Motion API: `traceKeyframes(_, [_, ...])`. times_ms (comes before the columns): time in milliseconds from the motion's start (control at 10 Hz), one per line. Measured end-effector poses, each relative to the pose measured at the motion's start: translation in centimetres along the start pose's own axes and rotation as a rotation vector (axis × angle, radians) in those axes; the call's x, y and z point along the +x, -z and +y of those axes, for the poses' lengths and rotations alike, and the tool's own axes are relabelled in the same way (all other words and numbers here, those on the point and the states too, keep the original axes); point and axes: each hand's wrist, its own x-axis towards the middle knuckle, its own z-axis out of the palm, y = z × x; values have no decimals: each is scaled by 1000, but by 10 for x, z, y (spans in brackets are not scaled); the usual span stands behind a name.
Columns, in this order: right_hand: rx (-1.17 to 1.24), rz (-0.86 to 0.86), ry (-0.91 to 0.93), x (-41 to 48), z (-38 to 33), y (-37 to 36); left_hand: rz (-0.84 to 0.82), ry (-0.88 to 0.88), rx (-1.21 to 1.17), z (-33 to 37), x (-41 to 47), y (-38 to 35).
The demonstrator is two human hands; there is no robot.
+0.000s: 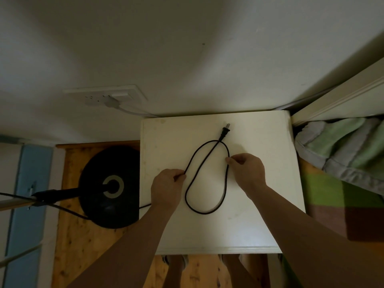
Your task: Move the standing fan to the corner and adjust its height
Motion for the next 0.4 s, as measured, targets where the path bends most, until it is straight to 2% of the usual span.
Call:
traceKeyframes(200, [-33, -31, 28, -23, 13, 8, 15, -16, 71, -1, -16, 11])
traceKeyframes(400, [-87, -98, 16, -48, 31, 26, -50, 104, 74, -13, -37, 28])
